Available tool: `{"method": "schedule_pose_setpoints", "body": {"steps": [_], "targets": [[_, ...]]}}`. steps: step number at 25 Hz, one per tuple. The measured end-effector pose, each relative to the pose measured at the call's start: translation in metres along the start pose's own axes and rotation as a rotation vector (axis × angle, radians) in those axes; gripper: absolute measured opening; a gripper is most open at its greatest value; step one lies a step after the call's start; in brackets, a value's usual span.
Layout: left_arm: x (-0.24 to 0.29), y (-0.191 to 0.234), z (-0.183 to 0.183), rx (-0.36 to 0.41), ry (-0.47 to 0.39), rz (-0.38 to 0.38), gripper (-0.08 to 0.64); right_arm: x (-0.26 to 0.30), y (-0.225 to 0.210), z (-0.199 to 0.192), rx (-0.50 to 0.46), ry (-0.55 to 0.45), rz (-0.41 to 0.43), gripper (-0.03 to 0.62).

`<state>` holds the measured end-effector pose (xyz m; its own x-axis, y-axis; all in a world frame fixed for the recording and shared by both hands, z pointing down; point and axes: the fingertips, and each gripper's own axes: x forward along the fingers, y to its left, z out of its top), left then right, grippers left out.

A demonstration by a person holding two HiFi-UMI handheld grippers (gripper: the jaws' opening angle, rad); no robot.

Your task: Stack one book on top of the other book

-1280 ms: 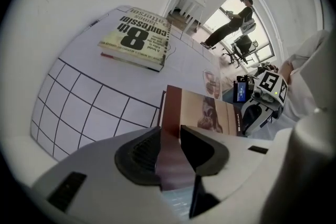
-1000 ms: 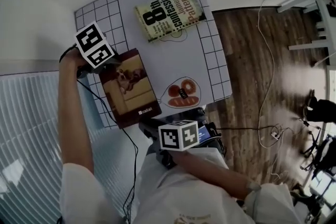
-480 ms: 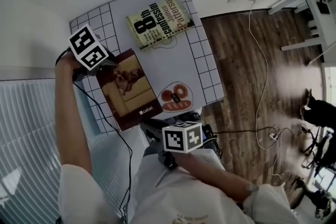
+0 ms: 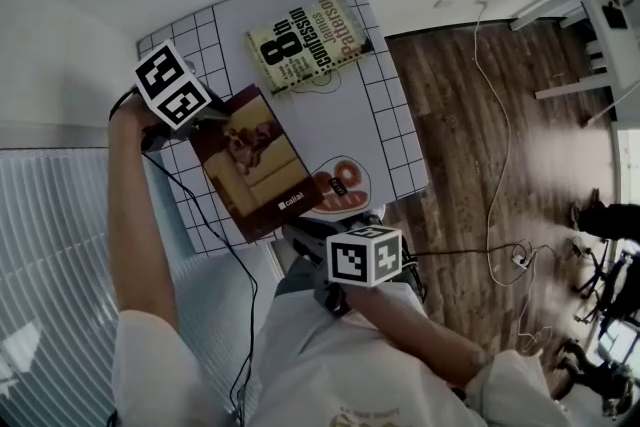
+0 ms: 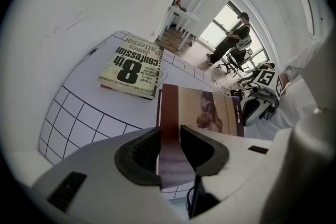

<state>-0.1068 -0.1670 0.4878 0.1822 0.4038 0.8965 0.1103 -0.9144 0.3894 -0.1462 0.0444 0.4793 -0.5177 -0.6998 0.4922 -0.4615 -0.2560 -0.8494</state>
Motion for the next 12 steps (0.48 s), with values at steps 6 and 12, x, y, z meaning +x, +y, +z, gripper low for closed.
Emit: {"method": "schedule_pose_setpoints", "body": {"steps": [6, 12], "targets": [[-0.001, -0.004, 0.0, 0.008, -0.014, 0.011, 0.124, -0.008, -0.011, 0.007, -0.005, -0.021, -0.01, 0.057], [-0.005, -0.009, 0.003, 0.022, -0.019, 0.036, 0.118, -0.018, -0.023, 0.017, -0.01, -0.042, -0.028, 0.052]]}}
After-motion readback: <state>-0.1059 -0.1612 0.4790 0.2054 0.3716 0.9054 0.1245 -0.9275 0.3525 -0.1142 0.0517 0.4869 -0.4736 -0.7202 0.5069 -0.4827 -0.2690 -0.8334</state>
